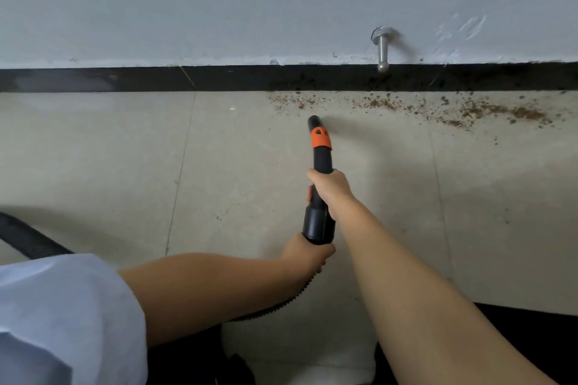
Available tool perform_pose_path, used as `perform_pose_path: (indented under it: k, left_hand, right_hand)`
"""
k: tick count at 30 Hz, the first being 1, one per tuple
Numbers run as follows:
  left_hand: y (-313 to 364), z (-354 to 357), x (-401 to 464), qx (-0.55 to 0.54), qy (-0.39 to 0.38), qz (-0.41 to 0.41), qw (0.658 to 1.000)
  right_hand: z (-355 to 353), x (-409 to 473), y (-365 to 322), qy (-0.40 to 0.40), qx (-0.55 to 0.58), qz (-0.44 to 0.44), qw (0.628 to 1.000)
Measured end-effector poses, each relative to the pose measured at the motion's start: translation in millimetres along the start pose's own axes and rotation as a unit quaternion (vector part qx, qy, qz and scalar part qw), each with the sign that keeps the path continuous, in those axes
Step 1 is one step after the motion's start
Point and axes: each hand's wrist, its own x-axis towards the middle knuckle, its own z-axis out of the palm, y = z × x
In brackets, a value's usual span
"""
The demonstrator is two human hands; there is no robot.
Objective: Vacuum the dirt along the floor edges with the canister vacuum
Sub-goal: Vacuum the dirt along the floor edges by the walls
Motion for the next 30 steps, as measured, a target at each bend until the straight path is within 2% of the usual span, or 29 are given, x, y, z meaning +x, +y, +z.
perform_pose_path:
  k: [7, 10, 18, 25, 30]
  left_hand:
    - [26, 23, 10, 0.082, -0.096, 0.013, 0.992]
    - [38, 22, 14, 0.07, -0.103, 0.029, 0.992]
    - [27, -17, 3, 0.009, -0.054, -0.002, 0.998]
    - [16, -105, -23, 0.1, -0.069, -0.083, 0.989]
    - [17, -125, -26, 0.09, -0.055, -0.129, 0.986]
  right_hand:
    - [-50, 7, 6, 0.136, 0.092, 0.011, 0.986]
    - [-54, 12, -5, 0.146, 0.119, 0.014, 0.982]
    - [3, 12, -15, 0.042, 0.037, 0.015, 0.998]
    - [77, -10, -4, -0.015, 0.079, 0.041, 0.996]
    - [100, -14, -10, -0.064, 0.056, 0.044, 0.995]
